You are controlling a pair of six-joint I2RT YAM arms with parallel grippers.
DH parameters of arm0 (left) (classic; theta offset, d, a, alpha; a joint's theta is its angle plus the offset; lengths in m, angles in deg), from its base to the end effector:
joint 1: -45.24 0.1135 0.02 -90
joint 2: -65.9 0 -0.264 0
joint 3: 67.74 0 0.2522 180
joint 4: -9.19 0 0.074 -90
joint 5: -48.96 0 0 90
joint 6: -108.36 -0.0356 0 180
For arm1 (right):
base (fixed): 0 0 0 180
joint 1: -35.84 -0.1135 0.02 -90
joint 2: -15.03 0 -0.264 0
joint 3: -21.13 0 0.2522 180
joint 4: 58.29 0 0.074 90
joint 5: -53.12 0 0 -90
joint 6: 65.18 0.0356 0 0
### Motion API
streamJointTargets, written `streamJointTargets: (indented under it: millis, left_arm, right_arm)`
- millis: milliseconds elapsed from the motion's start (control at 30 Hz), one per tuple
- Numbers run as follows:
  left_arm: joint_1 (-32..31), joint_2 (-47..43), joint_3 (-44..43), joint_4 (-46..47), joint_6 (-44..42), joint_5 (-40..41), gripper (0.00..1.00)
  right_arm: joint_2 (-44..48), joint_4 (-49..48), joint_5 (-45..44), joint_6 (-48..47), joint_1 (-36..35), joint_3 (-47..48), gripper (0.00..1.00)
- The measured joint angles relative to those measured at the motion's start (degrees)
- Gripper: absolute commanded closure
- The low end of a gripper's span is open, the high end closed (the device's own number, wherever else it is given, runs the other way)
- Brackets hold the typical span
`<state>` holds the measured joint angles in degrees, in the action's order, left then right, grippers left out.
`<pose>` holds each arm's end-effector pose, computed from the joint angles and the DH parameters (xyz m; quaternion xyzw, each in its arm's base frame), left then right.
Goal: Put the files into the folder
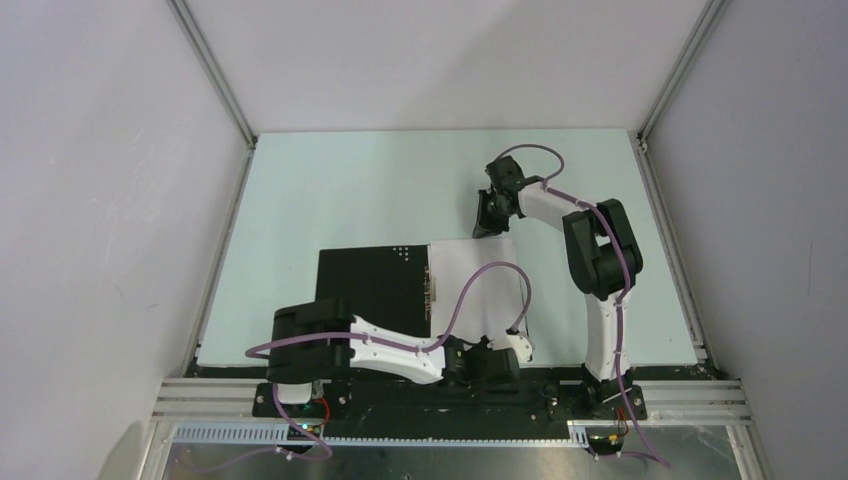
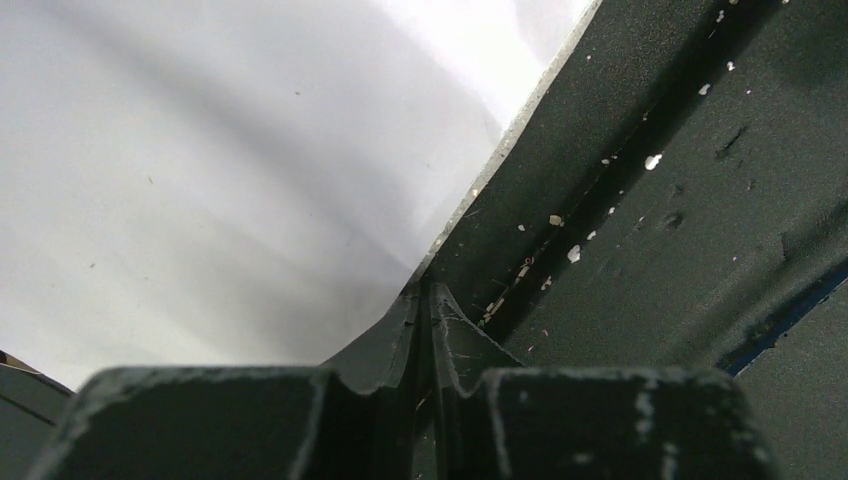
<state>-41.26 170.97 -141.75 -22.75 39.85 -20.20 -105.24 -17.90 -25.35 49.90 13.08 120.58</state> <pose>0.0342 -0.3519 0.1427 0.4783 0.8292 -0.0824 0.2772 0.4041 0.1773 0.1564 -0.0055 0.9640 0.1892 0.1867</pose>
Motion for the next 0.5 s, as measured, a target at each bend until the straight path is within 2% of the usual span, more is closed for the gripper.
streamJointTargets:
  millis: [500]
  left_arm:
    - [1.2,-0.1,0.0,0.0,-0.1,-2.2,0.87]
  right_arm:
    - [2.2,-0.8,-0.5,-0.1,-0.9,-3.1,0.82]
